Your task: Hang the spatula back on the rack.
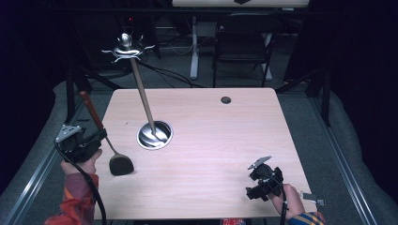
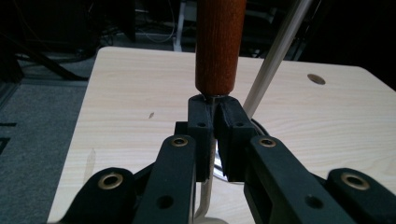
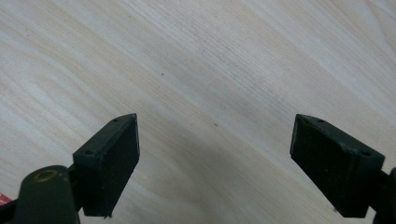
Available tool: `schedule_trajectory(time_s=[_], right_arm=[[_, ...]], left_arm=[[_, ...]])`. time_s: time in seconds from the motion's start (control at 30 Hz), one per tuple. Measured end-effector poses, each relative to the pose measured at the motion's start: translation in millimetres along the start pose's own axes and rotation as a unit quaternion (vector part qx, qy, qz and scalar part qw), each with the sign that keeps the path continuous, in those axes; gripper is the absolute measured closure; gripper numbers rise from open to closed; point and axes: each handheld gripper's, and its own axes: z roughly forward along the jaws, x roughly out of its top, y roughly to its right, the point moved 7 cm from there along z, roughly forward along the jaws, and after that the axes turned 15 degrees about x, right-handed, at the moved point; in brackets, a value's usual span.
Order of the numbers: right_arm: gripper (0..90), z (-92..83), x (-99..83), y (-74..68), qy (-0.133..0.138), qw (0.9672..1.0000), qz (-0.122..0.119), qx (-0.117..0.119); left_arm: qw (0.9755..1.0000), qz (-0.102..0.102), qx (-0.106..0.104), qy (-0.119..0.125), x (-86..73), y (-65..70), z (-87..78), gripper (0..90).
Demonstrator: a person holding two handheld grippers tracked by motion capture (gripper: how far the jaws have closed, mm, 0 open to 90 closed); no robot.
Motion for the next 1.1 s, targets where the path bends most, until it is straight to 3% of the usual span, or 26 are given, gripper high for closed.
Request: schedule_trajectory(time_s=[0.17,0.43,0.47,0.5,0.53,0.7,1.1], right_arm=[[15.3,-0.9,-0.7,-0.5,0.001,1.0000,0.001,-0.001],[15.3,-2.0,-3.8,-0.3,0.002,1.0000,0.004,-0.001],[15.3,-0.9,-3.8,-1.3,0.013,0.9999,0.010,0.002],[15.3,-3.3,-5.4,0.3,-0.002,1.0000,0.003,-0.003],[15.3,-1.7,-5.4,-0.5,0.010,0.9999,0.010,-0.003],[15.3,-3.7,-9.9,1.0,0.004,0.9999,0.014,-0.001],[15.3,-3.8,-12.0,2.9,-0.007,0.9999,0.011,-0.006]], left_arm=[[0.9997,0.002,-0.005,0.022,7.3,2.4,-5.1,84.4],[0.9987,0.024,-0.016,0.042,16.7,10.6,-10.4,84.4],[0.9985,0.028,-0.017,0.045,17.9,11.8,-10.9,84.4],[0.9982,0.031,-0.016,0.048,19.1,12.9,-11.1,84.4],[0.9980,0.033,-0.019,0.051,20.5,14.1,-11.4,84.4],[0.9962,0.050,-0.025,0.066,28.3,19.0,-13.9,84.4],[0.9943,0.073,-0.049,0.062,30.9,28.0,-14.0,84.4]])
